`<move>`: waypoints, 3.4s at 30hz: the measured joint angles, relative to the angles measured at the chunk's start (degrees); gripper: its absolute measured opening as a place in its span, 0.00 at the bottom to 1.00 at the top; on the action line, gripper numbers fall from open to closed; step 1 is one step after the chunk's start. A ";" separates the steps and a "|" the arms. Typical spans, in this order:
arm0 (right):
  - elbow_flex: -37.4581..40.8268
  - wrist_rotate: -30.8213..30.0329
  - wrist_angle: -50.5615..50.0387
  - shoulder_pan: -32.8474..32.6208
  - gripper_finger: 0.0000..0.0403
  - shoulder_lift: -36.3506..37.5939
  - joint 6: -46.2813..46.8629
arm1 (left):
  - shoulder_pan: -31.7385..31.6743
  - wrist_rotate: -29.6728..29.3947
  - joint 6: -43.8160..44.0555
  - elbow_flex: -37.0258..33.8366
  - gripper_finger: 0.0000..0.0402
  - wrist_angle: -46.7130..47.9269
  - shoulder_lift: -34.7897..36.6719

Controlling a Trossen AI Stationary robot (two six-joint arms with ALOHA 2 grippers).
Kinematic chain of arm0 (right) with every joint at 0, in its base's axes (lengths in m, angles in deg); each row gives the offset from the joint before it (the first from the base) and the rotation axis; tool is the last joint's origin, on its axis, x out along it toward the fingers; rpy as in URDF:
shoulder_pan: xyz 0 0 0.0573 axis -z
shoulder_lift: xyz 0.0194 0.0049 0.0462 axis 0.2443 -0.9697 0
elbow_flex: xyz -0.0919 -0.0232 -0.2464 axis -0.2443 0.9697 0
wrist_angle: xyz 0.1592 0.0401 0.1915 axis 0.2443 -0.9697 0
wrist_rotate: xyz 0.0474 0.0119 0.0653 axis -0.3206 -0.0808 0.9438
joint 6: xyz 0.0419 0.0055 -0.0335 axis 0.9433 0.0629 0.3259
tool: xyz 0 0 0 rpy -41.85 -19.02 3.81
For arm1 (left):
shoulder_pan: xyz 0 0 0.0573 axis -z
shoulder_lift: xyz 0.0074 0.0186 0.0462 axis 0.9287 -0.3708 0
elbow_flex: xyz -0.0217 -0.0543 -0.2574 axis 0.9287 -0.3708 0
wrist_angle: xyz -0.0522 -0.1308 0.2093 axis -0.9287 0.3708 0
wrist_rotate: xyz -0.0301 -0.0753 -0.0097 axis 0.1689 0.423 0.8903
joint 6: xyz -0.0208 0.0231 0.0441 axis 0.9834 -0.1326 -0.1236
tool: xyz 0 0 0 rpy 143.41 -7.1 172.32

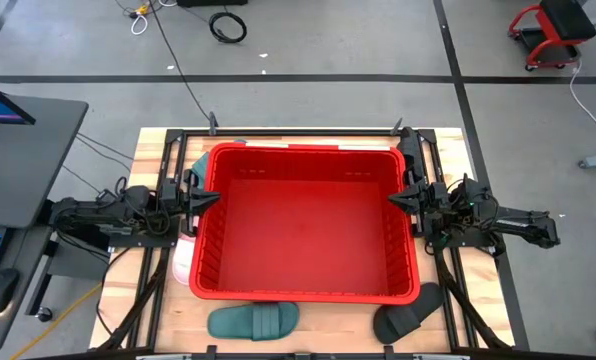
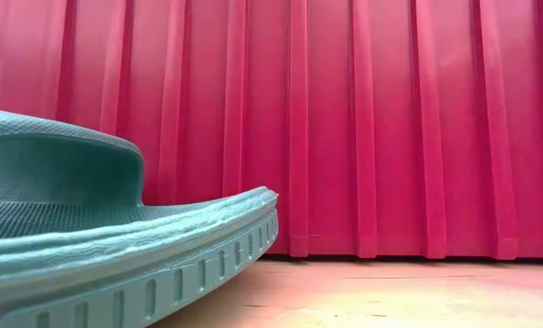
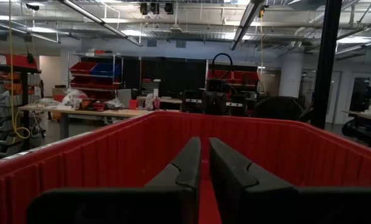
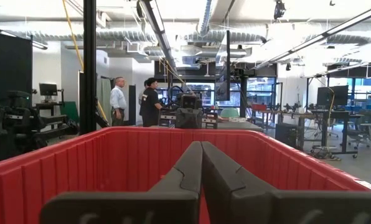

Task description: Pick and place slides into bin

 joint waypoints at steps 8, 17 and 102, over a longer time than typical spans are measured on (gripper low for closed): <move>0.04 -3.35 1.83 0.00 0.03 -0.10 -0.63 | 0.00 0.00 -0.01 0.00 0.07 0.00 0.01; -12.10 -24.41 0.67 -0.02 0.03 -3.91 4.96 | 0.00 0.00 0.01 0.00 0.09 0.00 0.02; -104.74 -23.52 -100.69 58.17 0.79 -116.87 -9.53 | 0.00 0.00 -0.01 0.00 0.08 0.00 0.02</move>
